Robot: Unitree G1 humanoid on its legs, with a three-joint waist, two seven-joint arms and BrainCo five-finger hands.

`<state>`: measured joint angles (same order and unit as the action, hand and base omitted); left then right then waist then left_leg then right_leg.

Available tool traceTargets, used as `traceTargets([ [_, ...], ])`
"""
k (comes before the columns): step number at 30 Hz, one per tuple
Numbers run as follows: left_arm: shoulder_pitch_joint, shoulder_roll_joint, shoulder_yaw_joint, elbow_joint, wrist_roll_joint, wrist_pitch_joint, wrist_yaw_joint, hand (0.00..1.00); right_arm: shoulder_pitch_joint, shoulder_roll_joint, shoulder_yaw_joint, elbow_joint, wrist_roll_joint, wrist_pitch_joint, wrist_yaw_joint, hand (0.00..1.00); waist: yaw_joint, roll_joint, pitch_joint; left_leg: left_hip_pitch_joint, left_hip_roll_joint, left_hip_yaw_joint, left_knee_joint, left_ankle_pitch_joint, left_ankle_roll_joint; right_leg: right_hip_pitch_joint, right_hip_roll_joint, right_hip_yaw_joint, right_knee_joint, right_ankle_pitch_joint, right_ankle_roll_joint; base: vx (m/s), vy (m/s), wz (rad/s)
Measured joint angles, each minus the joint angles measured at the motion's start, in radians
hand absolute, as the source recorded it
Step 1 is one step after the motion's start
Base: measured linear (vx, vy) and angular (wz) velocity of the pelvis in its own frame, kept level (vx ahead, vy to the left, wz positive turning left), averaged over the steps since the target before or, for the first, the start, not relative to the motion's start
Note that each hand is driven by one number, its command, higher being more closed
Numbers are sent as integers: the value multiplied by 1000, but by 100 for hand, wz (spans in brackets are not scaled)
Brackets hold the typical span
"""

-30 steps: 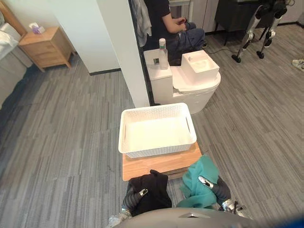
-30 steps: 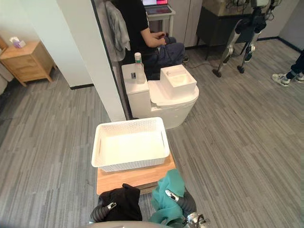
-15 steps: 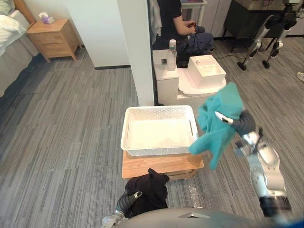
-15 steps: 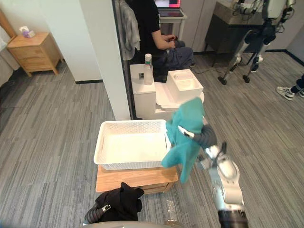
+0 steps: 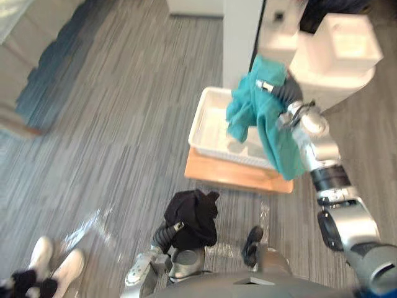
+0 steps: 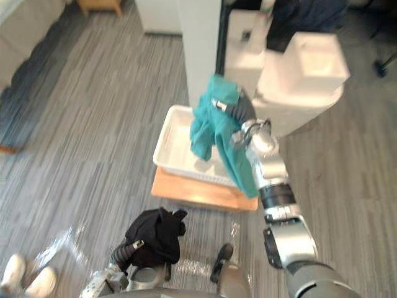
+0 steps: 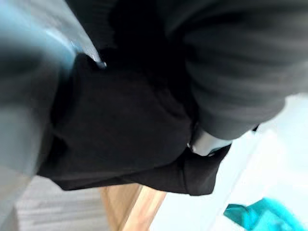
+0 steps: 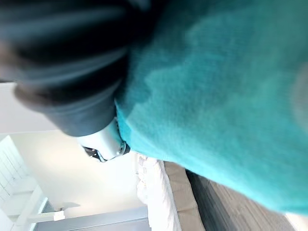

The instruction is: Tidy the bed and pick cloth on bed and put in laundry

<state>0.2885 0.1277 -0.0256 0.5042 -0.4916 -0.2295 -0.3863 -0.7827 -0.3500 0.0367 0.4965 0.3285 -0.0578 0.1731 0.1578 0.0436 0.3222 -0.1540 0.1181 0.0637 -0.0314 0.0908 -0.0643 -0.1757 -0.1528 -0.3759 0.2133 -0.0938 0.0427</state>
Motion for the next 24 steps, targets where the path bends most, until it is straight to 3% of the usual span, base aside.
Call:
traceTargets([
  [5, -29, -5, 6, -34, 0, 1, 2, 100, -44, -35, -42, 49, 0, -18, -4, 100, 17, 10, 96, -45, -23, -28, 1, 28, 5, -75, -42, 4, 107, -44, 1, -88, 5, 21],
  [9, -43, -6, 6, -82, 0, 0, 0, 100, -91, -70, -85, 140, 0, -46, -35, 100, 23, 38, 124, -131, -46, -48, -2, 60, 9, -187, -80, 2, 186, -65, 3, -79, 12, 17],
  [10, -51, -10, 6, -81, -3, -1, 0, 100, -91, -77, -104, 166, 0, -52, -47, 0, 25, 52, 134, -149, -53, -49, -3, 68, 12, -209, -91, 1, 203, -69, 6, -31, 10, 14],
  [14, -87, -26, 10, -80, -36, -26, 0, 100, -55, -75, -107, 213, -7, -61, -71, 0, 23, 66, 155, -199, -73, -50, -1, 79, 17, -277, -124, 2, 256, -83, 7, -17, 1, 11],
  [19, -156, -48, 12, -80, -36, -48, 1, 100, -9, -45, -57, 234, -157, -72, -110, 0, 17, 65, 155, -217, -88, -53, 0, 82, 18, -306, -148, 2, 294, -103, 5, 14, -30, 8],
  [24, -188, -48, 36, -85, -36, -67, 32, 100, -3, -46, -6, 218, -253, -121, -178, 0, 10, 59, 157, -220, -95, -60, 1, 82, 18, -314, -161, -4, 313, -126, 11, -3, -38, 8],
])
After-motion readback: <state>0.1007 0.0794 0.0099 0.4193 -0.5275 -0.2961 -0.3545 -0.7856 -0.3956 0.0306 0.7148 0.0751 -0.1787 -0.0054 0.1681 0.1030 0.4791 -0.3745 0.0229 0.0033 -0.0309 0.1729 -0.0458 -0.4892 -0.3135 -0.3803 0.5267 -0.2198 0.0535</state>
